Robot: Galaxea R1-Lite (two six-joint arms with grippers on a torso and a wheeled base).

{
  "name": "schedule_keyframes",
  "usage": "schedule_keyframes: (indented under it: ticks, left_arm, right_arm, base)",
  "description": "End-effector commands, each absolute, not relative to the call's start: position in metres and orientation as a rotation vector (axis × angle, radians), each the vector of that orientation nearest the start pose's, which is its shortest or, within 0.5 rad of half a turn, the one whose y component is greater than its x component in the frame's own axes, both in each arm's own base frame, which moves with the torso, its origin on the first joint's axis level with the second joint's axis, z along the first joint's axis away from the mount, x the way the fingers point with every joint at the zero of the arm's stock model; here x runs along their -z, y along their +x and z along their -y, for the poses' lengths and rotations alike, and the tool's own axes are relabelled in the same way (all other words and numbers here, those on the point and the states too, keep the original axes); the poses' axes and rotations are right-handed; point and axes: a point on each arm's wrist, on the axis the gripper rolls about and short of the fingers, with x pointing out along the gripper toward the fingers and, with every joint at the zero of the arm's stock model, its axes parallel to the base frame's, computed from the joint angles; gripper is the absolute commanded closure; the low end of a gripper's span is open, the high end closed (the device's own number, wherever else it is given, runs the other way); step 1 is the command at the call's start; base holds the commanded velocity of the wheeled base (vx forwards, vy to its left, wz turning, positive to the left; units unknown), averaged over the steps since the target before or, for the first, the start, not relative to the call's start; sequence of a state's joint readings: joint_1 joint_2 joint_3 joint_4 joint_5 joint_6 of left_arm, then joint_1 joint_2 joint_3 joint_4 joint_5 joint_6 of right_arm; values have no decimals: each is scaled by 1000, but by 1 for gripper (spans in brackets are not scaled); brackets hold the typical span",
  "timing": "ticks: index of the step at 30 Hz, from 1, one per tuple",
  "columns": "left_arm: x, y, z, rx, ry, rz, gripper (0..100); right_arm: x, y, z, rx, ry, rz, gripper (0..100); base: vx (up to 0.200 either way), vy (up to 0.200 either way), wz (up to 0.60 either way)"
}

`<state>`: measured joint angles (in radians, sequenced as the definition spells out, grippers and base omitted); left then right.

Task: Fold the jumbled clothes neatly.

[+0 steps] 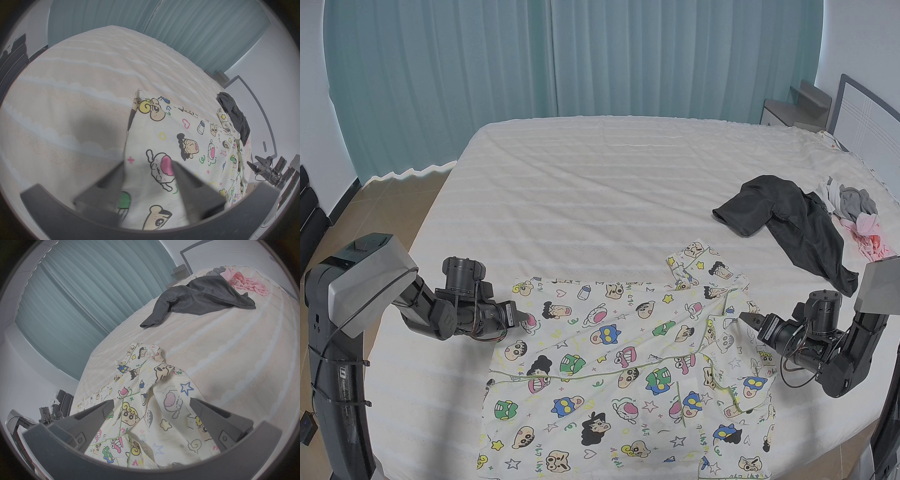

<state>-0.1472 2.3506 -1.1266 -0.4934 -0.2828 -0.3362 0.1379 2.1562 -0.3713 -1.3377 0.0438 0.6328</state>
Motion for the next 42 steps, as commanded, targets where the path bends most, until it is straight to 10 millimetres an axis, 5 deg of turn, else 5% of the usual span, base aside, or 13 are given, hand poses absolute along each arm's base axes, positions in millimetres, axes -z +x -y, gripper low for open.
schedule_keyframes:
  ticks: [1, 22, 42]
  left_arm:
    - [-7, 410, 68, 284, -365, -800, 100]
    - [-31, 392, 17, 173, -403, -722, 100]
    - [-39, 416, -2, 71, -462, -605, 100]
  right_arm:
    - [-17, 292, -42, -30, 600, -494, 0]
    - [-1, 291, -24, 41, 572, -541, 0]
    - [12, 293, -14, 62, 587, -577, 0]
  base:
    - [0, 0, 0]
    - [0, 0, 0]
    - [0, 0, 0]
